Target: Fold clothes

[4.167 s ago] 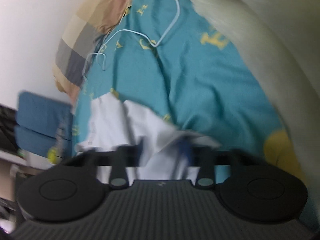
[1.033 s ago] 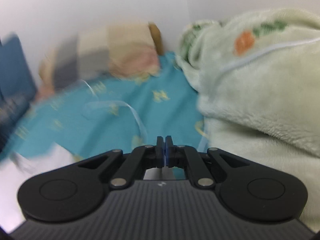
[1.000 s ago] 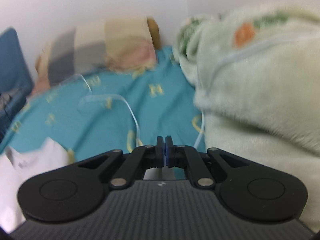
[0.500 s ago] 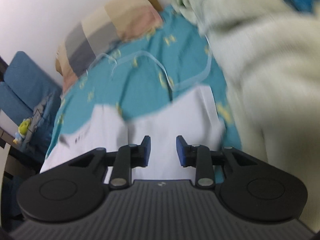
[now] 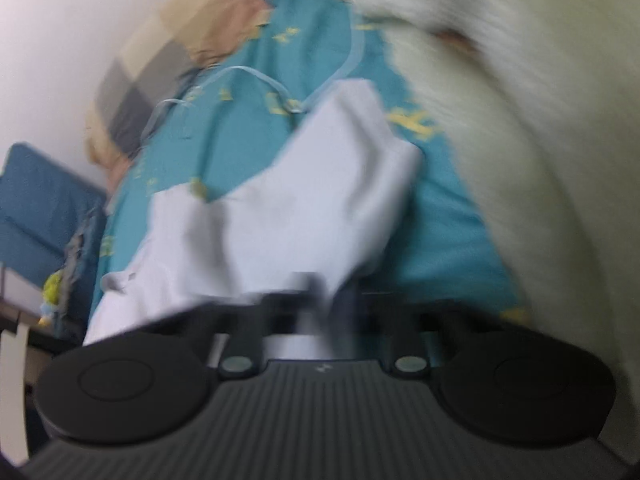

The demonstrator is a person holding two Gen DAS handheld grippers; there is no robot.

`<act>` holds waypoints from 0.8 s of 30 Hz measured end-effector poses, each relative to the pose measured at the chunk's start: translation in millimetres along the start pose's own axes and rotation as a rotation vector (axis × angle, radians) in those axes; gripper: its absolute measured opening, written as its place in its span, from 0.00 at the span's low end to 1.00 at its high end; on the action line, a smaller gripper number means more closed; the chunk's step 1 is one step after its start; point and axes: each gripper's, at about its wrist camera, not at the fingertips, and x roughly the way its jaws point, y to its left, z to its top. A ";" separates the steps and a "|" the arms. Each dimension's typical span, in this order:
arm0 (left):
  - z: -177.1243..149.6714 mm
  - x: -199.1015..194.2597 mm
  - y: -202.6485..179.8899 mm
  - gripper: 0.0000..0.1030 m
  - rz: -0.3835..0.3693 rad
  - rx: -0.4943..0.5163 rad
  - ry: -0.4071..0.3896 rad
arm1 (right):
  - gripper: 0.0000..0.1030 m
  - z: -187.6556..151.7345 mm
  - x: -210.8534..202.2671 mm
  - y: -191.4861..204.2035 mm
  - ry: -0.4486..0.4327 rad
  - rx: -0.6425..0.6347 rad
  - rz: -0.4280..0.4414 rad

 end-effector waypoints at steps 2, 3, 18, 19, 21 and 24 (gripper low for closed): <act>1.3 1.0 1.2 0.72 -0.001 -0.004 0.000 | 0.05 3.5 -16.6 18.2 -0.075 -0.077 -0.031; 2.3 0.8 2.2 0.72 -0.001 -0.007 -0.002 | 0.05 6.0 -24.2 25.4 -0.113 -0.111 -0.055; 23.3 -49.1 21.3 0.72 0.136 0.073 0.020 | 0.46 -28.9 -102.2 32.2 0.079 -0.287 -0.113; 25.2 -59.6 26.2 0.72 0.151 0.085 0.038 | 0.46 -41.2 -120.7 34.2 0.097 -0.315 -0.090; 28.9 -80.8 35.9 0.73 0.182 0.107 0.074 | 0.46 -69.5 -150.0 40.7 0.169 -0.388 -0.044; 34.4 -112.4 50.5 0.80 0.228 0.142 0.127 | 0.46 -111.3 -176.2 49.5 0.286 -0.469 -0.001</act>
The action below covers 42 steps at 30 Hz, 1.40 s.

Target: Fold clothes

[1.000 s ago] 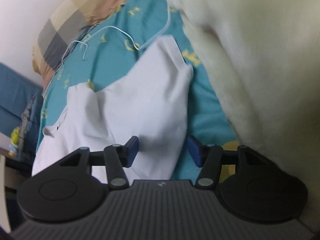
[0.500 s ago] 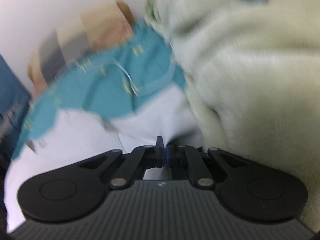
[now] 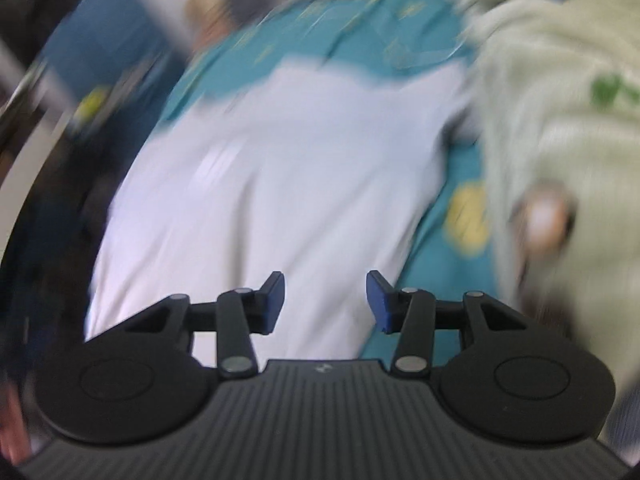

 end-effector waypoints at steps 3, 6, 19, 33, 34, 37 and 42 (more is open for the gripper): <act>-0.9 -27.8 21.8 0.80 0.045 0.037 0.053 | 0.46 -33.7 -1.4 24.0 0.097 -0.045 0.034; -5.7 -30.5 51.4 0.79 0.039 -0.021 0.153 | 0.46 -67.4 -2.7 48.0 0.195 -0.091 0.069; -20.5 26.1 53.6 0.27 0.000 -0.011 0.446 | 0.08 -110.2 26.8 84.4 0.310 -0.220 -0.048; -46.2 -36.8 74.5 0.04 -0.006 0.140 0.524 | 0.05 -76.7 -38.2 22.6 0.359 -0.309 -0.152; -49.3 -40.9 76.3 0.04 -0.005 0.136 0.518 | 0.05 -78.2 -37.8 16.6 0.366 -0.294 -0.150; -53.4 -55.5 72.8 0.05 -0.019 0.130 0.475 | 0.07 -81.1 -39.5 -0.9 0.375 -0.246 -0.131; -43.9 -75.5 50.1 0.38 -0.011 0.163 0.384 | 0.13 -66.7 -72.9 -17.4 0.251 -0.165 -0.033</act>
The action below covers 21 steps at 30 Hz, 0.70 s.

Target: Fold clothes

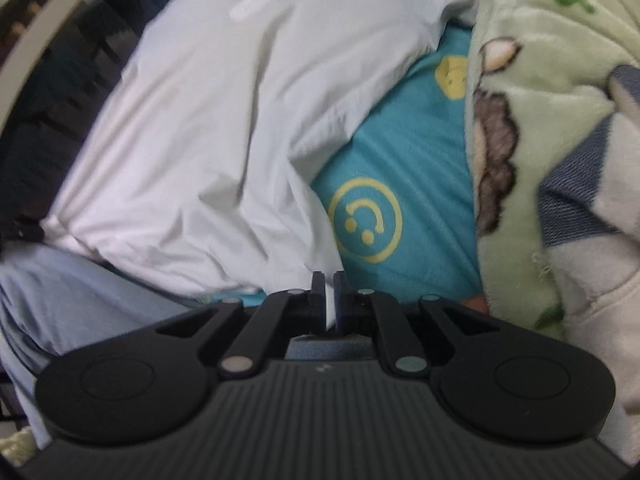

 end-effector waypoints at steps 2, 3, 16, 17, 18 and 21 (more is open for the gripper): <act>6.2 -7.3 -11.4 0.45 0.023 0.023 -0.040 | 0.38 7.1 -10.5 -7.9 -0.064 0.030 0.025; 9.3 -11.0 -17.2 0.47 0.035 0.035 -0.060 | 0.54 12.2 -14.2 -12.1 -0.100 0.047 0.031; 79.6 34.2 -130.5 0.79 0.004 0.019 -0.362 | 0.63 120.0 54.3 -69.9 -0.503 0.552 0.174; 86.8 42.1 -139.0 0.79 -0.018 0.001 -0.381 | 0.63 127.7 67.5 -76.0 -0.523 0.599 0.165; 94.3 51.1 -146.6 0.79 -0.035 -0.017 -0.401 | 0.63 134.5 80.8 -81.1 -0.538 0.641 0.148; 118.2 81.1 -167.7 0.83 -0.038 -0.042 -0.453 | 0.65 150.1 121.1 -91.0 -0.559 0.716 0.081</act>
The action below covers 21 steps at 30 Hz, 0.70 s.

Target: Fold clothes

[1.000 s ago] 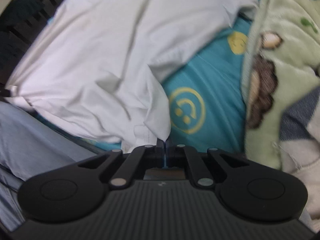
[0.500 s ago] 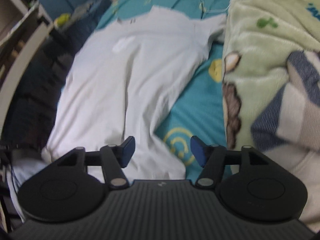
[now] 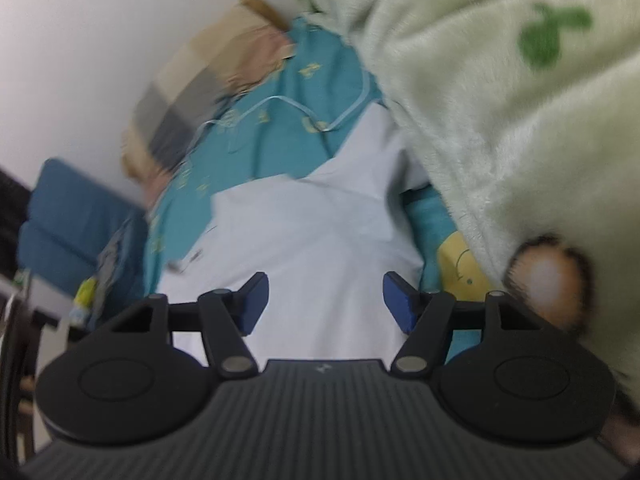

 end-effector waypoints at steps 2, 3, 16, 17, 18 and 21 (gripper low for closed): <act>0.4 16.2 0.1 0.84 0.027 0.019 -0.005 | 0.65 -2.6 23.3 -4.3 -0.027 0.013 -0.020; 0.2 23.0 1.4 0.84 0.039 0.030 -0.005 | 0.66 -3.7 34.1 -6.3 -0.041 0.019 -0.028; -2.2 107.9 16.8 0.84 0.196 0.171 -0.009 | 0.66 34.6 136.8 -28.7 -0.265 0.164 0.016; -2.4 110.1 17.1 0.84 0.196 0.176 -0.007 | 0.66 35.9 139.3 -27.1 -0.279 0.148 0.017; -2.3 111.0 18.0 0.84 0.195 0.175 -0.006 | 0.66 36.9 141.6 -25.1 -0.288 0.130 0.016; -1.6 111.5 21.8 0.84 0.189 0.162 -0.002 | 0.36 39.6 144.2 -16.9 -0.293 0.066 0.000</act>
